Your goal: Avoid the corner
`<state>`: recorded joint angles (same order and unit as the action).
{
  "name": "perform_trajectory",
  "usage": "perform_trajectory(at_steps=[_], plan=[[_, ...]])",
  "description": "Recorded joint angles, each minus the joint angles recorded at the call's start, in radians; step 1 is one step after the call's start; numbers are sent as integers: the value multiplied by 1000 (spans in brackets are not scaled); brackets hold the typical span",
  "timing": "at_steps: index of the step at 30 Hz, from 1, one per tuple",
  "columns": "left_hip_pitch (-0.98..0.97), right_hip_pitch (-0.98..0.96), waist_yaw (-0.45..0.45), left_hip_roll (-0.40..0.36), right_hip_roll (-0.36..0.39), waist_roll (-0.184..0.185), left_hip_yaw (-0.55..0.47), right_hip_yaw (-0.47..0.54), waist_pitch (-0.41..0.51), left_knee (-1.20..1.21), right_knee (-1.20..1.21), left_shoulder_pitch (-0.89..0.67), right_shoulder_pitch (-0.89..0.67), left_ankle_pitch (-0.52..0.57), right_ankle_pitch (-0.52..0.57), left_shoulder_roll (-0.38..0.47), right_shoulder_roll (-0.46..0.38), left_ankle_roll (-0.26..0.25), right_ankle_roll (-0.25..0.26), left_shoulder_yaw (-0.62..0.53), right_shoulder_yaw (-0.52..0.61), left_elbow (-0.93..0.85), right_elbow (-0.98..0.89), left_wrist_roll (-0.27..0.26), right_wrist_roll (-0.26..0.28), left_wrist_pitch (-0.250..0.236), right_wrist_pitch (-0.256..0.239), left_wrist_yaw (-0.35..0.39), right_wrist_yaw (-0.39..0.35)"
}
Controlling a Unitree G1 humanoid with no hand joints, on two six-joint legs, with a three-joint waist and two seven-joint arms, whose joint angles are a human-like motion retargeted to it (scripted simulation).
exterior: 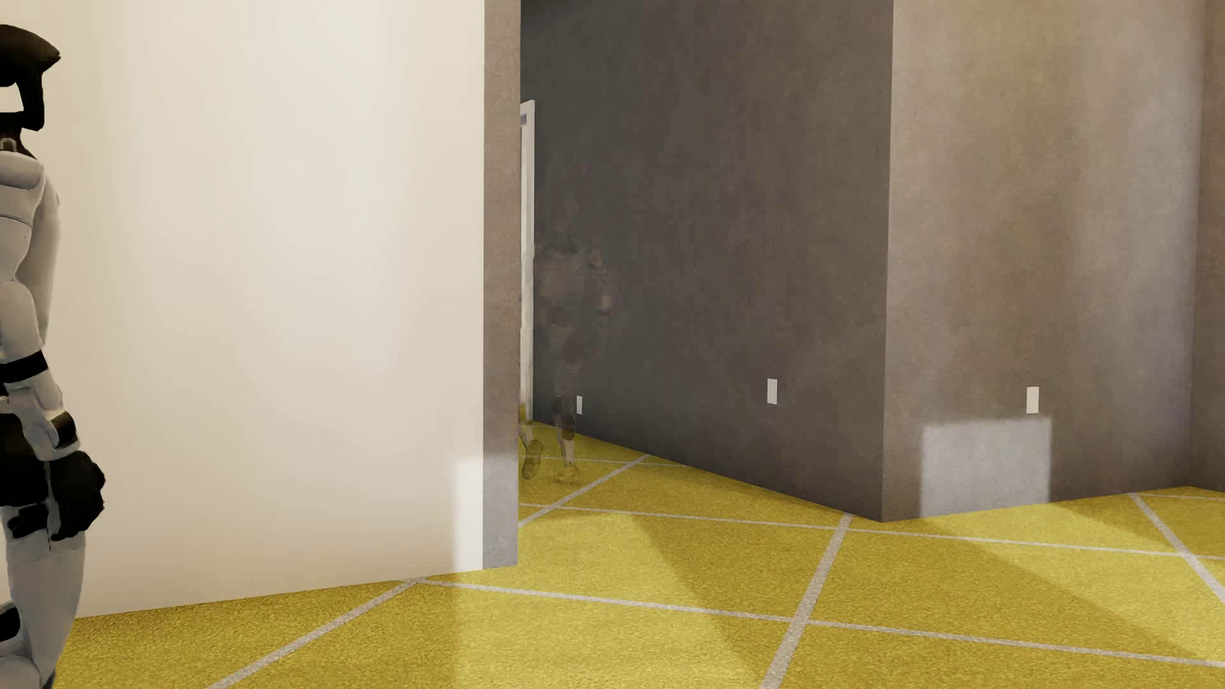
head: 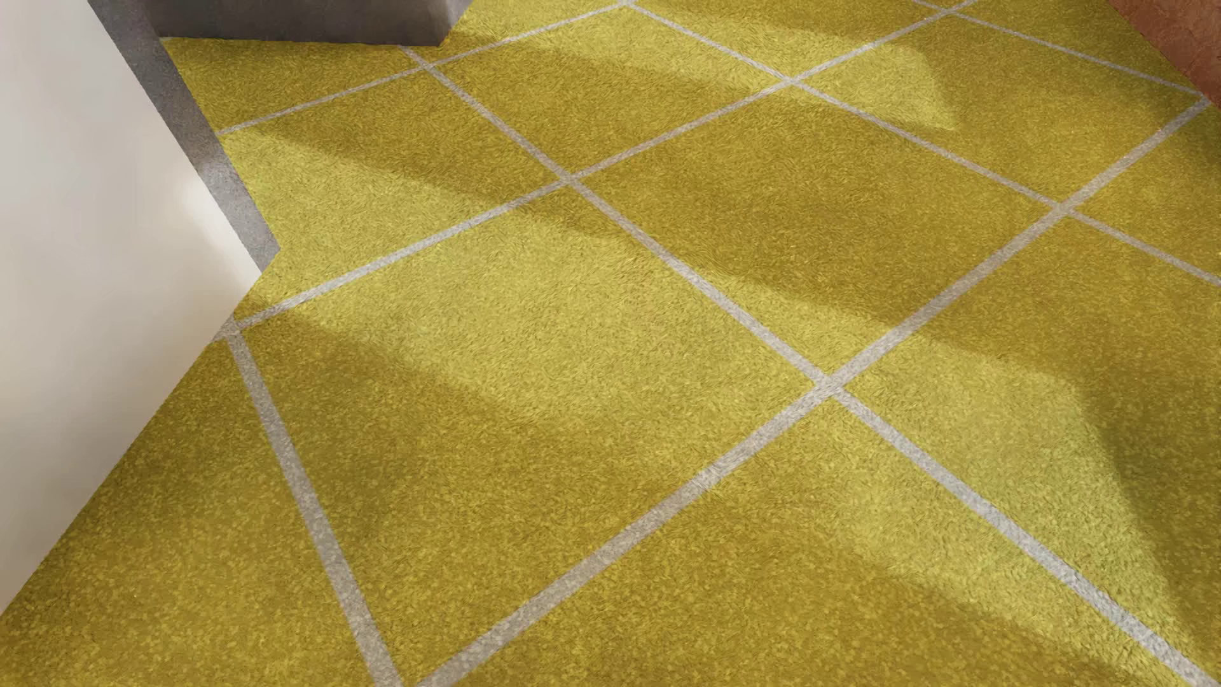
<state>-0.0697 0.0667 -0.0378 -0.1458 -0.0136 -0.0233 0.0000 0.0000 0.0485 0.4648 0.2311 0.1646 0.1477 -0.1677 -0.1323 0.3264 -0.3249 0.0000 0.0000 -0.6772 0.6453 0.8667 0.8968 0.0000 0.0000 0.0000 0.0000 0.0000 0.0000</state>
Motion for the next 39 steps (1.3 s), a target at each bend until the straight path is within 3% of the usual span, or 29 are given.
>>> perform_trajectory(at_steps=[1, 2, 3, 5, 7, 9, 14, 16, 18, 19, 21, 22, 24, 25, 26, 29, 30, 32, 33, 35, 36, 37, 38, 39], plan=[[-25, -27, 26, -10, -4, -1, 0, 0, -4, 14, 23, -8, 6, 16, -24, -3, -3, 0, 0, -5, -67, 2, 13, 0, 0, 0, 0, 0, 0], [-16, 12, -31, -25, -6, -15, 0, 0, -18, 26, -65, 13, 38, 9, -75, 1, 2, 0, 0, -2, -96, -8, 9, 0, 0, 0, 0, 0, 0], [-22, -41, 5, -18, 2, -3, 0, 0, -2, 36, 266, 0, 34, 21, -201, 5, -5, 0, 0, -5, -74, -17, 5, 0, 0, 0, 0, 0, 0], [15, -156, -11, -34, -13, -13, 0, 0, 23, 37, 455, 0, 55, -42, -217, 13, -7, 0, 0, 17, -75, -61, -4, 0, 0, 0, 0, 0, 0], [88, -269, -37, -32, -28, -25, 0, 0, 76, 43, 688, -38, 67, -84, -178, 38, 14, 0, 0, -35, -84, -71, 21, 0, 0, 0, 0, 0, 0], [117, -387, -137, -5, -31, 0, 0, 0, 55, 14, 689, -70, 102, -142, -168, 25, 8, 0, 0, -17, -79, -60, 17, 0, 0, 0, 0, 0, 0], [335, -583, -224, 23, -54, 5, 0, 0, 73, -66, 417, -134, 147, -341, 35, 34, 0, 0, 0, 31, -89, -117, 91, 0, 0, 0, 0, 0, 0], [395, -625, -260, 37, -62, 5, 0, 0, 81, -65, 392, -152, 152, -355, 25, 38, -1, 0, 0, 32, -99, -107, 108, 0, 0, 0, 0, 0, 0], [435, -661, -309, 71, -58, 21, 0, 0, 78, -41, 526, -142, 156, -290, 31, 35, -13, 0, 0, -5, -84, -73, 108, 0, 0, 0, 0, 0, 0], [430, -668, -321, 104, -39, 48, 0, 0, 75, 6, 590, -123, 145, -199, 6, 17, -14, 0, 0, -5, -58, -34, 128, 0, 0, 0, 0, 0, 0], [370, -591, -300, 129, -12, 46, 0, 0, 60, 235, 656, -40, 138, 100, -80, 7, -9, 0, 0, 1, -93, -28, 126, 0, 0, 0, 0, 0, 0], [292, -536, -244, 133, 18, 46, 0, 0, 71, 416, 648, -28, 126, 226, -115, 15, -3, 0, 0, -42, -116, -19, 122, 0, 0, 0, 0, 0, 0], [59, -404, -176, 129, 38, 28, 0, 0, 78, 808, 603, 7, 98, 222, -178, 26, 3, 0, 0, -75, -121, -2, 63, 0, 0, 0, 0, 0, 0], [-44, -323, -95, 101, 38, 7, 0, 0, 90, 878, 550, 32, 82, 219, -180, 18, 7, 0, 0, -24, -140, 7, 20, 0, 0, 0, 0, 0, 0], [-146, -243, -30, 88, 36, -10, 0, 0, 90, 851, 490, 64, 63, 223, -186, 29, 1, 0, 0, -3, -132, -12, -24, 0, 0, 0, 0, 0, 0], [-302, 33, 123, 57, 3, -49, 0, 0, 100, 346, 321, 109, 36, 440, -223, 50, -20, 0, 0, -50, -183, 13, -136, 0, 0, 0, 0, 0, 0], [-337, 96, 158, 60, 0, -50, 0, 0, 91, 168, 288, 129, 16, 375, -263, 56, -31, 0, 0, -46, -186, 5, -164, 0, 0, 0, 0, 0, 0], [-374, 208, 179, 58, 2, -54, 0, 0, 70, -21, 264, 150, -30, -79, -343, 51, -48, 0, 0, -52, -194, 36, -179, 0, 0, 0, 0, 0, 0], [-397, 234, 210, 69, -1, -56, 0, 0, 66, -9, 279, 154, -38, -130, -358, 51, -41, 0, 0, -73, -219, 43, -169, 0, 0, 0, 0, 0, 0], [-460, 275, 240, 39, -33, -88, 0, 0, 68, 92, 358, 163, -30, 287, -251, 46, -20, 0, 0, -90, -246, 56, -124, 0, 0, 0, 0, 0, 0], [-461, 268, 248, 12, -68, -119, 0, 0, 74, 179, 460, 156, -3, 399, -100, 44, 2, 0, 0, -104, -257, 72, -90, 0, 0, 0, 0, 0, 0], [-409, 232, 224, -19, -90, -134, 0, 0, 72, 217, 626, 156, 29, 397, 103, 46, 17, 0, 0, -109, -238, 83, -53, 0, 0, 0, 0, 0, 0], [-364, 132, 193, -50, -103, -133, 0, 0, 64, 242, 832, 156, 60, 380, 230, 37, 24, 0, 0, -77, -223, 86, -38, 0, 0, 0, 0, 0, 0], [-283, 40, 158, -74, -124, -141, 0, 0, 76, 232, 1034, 141, 78, 329, 154, 46, 22, 0, 0, -79, -177, 59, -24, 0, 0, 0, 0, 0, 0]])
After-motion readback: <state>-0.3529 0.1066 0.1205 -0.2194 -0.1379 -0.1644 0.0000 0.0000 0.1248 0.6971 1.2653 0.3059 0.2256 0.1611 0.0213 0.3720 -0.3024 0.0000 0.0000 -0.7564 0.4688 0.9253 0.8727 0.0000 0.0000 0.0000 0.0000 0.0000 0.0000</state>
